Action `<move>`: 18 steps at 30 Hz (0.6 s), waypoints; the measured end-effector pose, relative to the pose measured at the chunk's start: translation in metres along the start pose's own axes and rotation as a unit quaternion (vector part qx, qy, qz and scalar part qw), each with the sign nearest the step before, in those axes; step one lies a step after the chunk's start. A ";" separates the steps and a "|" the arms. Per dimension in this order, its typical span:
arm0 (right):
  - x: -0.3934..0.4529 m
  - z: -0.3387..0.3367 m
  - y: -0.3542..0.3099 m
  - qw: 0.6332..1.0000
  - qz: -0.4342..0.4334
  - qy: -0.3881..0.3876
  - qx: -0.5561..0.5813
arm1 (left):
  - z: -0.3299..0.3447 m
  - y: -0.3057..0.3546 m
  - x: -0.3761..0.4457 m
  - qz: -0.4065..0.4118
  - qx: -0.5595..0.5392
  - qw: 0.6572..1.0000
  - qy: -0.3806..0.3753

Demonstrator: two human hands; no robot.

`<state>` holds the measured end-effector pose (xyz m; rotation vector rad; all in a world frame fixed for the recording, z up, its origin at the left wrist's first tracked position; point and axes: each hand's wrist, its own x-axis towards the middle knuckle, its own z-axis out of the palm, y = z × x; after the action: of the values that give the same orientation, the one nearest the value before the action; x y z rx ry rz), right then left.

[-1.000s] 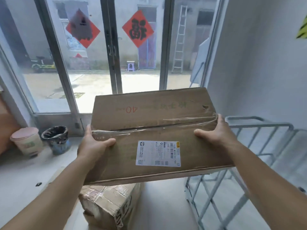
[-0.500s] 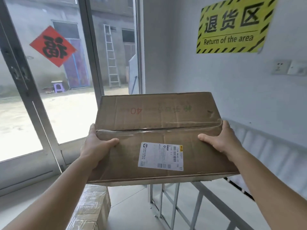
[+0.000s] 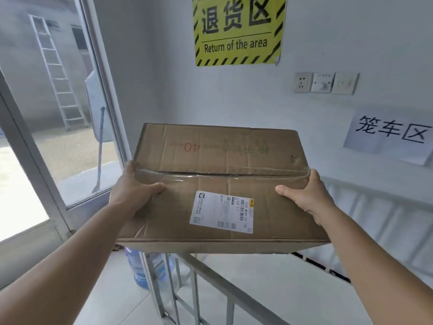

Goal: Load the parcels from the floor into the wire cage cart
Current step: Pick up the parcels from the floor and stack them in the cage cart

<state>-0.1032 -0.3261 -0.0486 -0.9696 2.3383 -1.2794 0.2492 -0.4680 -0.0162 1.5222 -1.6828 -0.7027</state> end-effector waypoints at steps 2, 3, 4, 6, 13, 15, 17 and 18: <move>0.029 0.000 0.011 1.000 0.019 0.008 0.006 | 0.030 0.014 0.025 0.005 0.007 1.000 -0.014; 0.043 0.000 0.016 1.000 0.028 0.011 0.008 | 0.045 0.019 0.038 0.005 0.011 1.000 -0.022; 0.057 0.000 0.022 0.999 0.036 0.012 0.008 | 0.059 0.022 0.050 0.004 0.013 0.999 -0.032; 0.081 0.001 0.033 0.998 0.055 0.008 0.003 | 0.087 0.026 0.070 0.001 0.021 0.998 -0.053; 0.138 0.014 0.069 0.994 0.107 0.008 -0.011 | 0.172 0.024 0.123 -0.010 0.050 0.993 -0.108; 0.151 0.021 0.080 0.992 0.129 0.007 -0.013 | 0.194 0.018 0.141 -0.018 0.055 0.990 -0.131; 0.162 0.031 0.090 0.988 0.154 0.010 -0.018 | 0.215 0.011 0.159 -0.024 0.053 0.986 -0.158; 0.167 0.037 0.095 0.985 0.171 0.013 -0.019 | 0.227 0.007 0.168 -0.023 0.054 0.983 -0.172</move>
<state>-0.2435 -0.4281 -0.1389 -0.5314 2.4236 -1.1181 0.0575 -0.6520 -0.1119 1.5854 -1.9720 -0.9566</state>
